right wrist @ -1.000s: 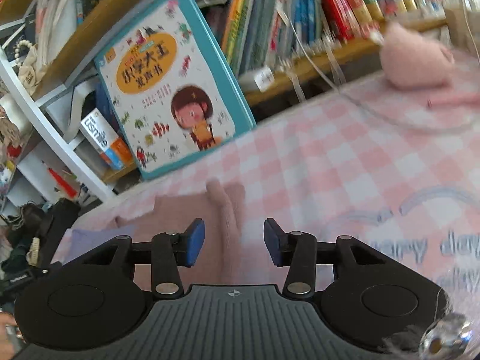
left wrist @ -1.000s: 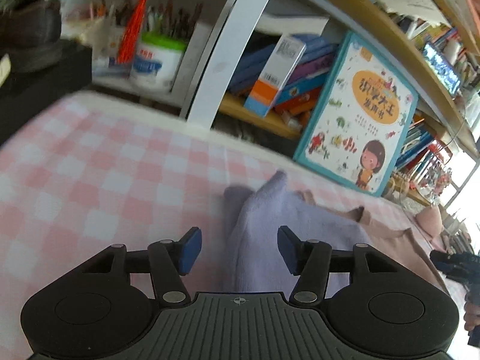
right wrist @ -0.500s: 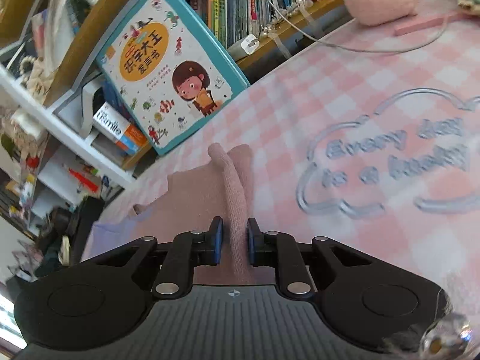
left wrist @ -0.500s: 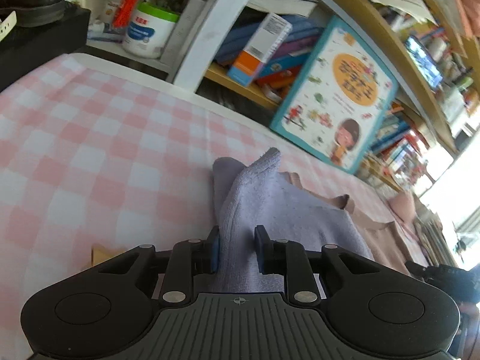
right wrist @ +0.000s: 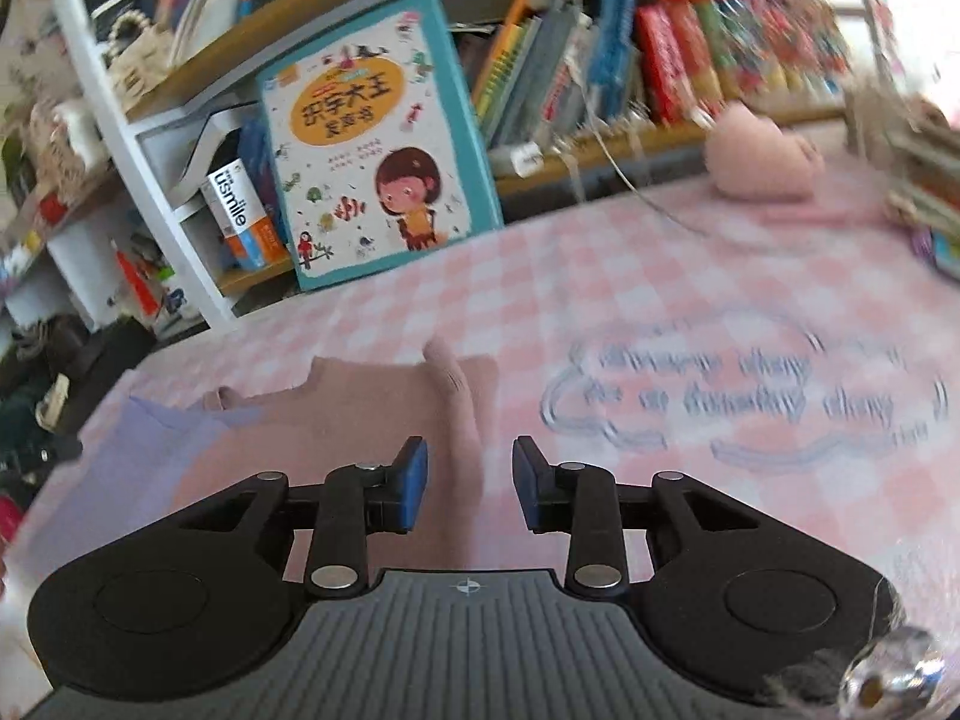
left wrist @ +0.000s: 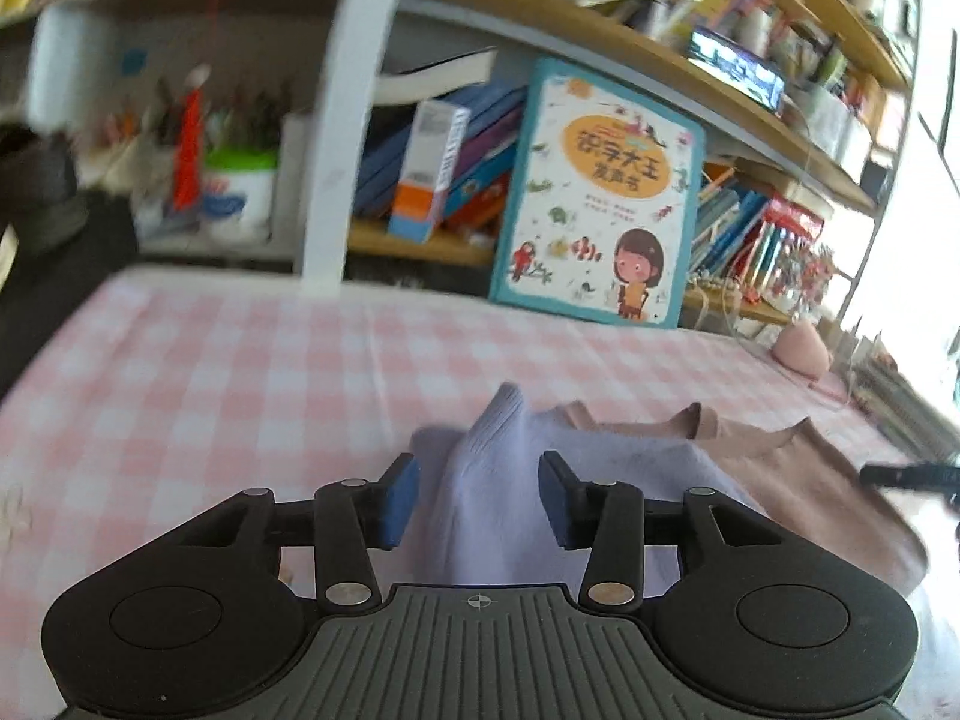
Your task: Fold clothes
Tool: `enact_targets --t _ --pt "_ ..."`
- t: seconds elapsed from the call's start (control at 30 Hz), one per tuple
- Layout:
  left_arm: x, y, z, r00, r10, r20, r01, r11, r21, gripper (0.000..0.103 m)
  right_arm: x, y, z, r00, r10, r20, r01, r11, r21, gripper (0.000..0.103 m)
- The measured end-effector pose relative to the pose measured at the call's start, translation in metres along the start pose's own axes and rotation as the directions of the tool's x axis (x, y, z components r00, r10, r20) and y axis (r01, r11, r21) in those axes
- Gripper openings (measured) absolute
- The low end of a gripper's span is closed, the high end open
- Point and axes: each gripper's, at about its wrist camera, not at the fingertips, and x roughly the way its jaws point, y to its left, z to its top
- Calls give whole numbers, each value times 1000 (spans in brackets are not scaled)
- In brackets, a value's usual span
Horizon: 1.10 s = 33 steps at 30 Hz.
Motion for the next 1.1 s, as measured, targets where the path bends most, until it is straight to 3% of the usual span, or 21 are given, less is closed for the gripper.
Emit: enact_targets --t 0.1,0.13,0.17,0.2,0.37,0.47,0.6,0.7,0.77,0.83,0.97,1.1 --pt "22 -11 1 997 68 -41 -66 996 54 39 16 6 4 999 -37 -12 36 999 -35 23" --pt "27 -11 0 996 77 -52 -74 995 61 21 21 5 5 999 -38 -19 37 999 -34 16" --pt "29 -8 -1 996 69 -53 -67 997 36 9 24 5 5 999 -37 -23 36 999 -28 12" --pt "29 -4 -1 997 57 -51 -57 998 3 5 24 3 5 999 -30 -20 30 1000 -11 8" --pt "15 26 -5 999 -43 13 45 972 -229 5 20 -5 4 1000 12 20 -13 998 63 7" --pt "26 34 -15 999 -32 -32 23 963 -269 5 27 -10 0 1000 17 2 -17 996 90 7" --pt "29 37 -23 999 -26 -32 16 959 -284 13 28 -18 -3 999 38 7 -39 989 140 8" --pt "19 37 -24 999 -27 -28 17 958 -287 20 22 -21 -4 999 42 1 -42 984 175 18" --pt "6 33 -27 1000 -6 -22 0 967 -254 35 14 -23 -7 999 54 -1 -53 980 191 29" --pt "-9 29 -33 1000 11 -14 -14 974 -225 56 5 -25 -10 998 66 -4 -64 976 207 32" --pt "-35 33 -49 1000 11 -22 -17 966 -256 58 -14 -30 -21 995 94 -11 -89 963 253 34" --pt "-51 41 -61 1000 -23 -13 17 939 -343 58 -30 -31 -33 993 117 -11 -109 951 290 34"
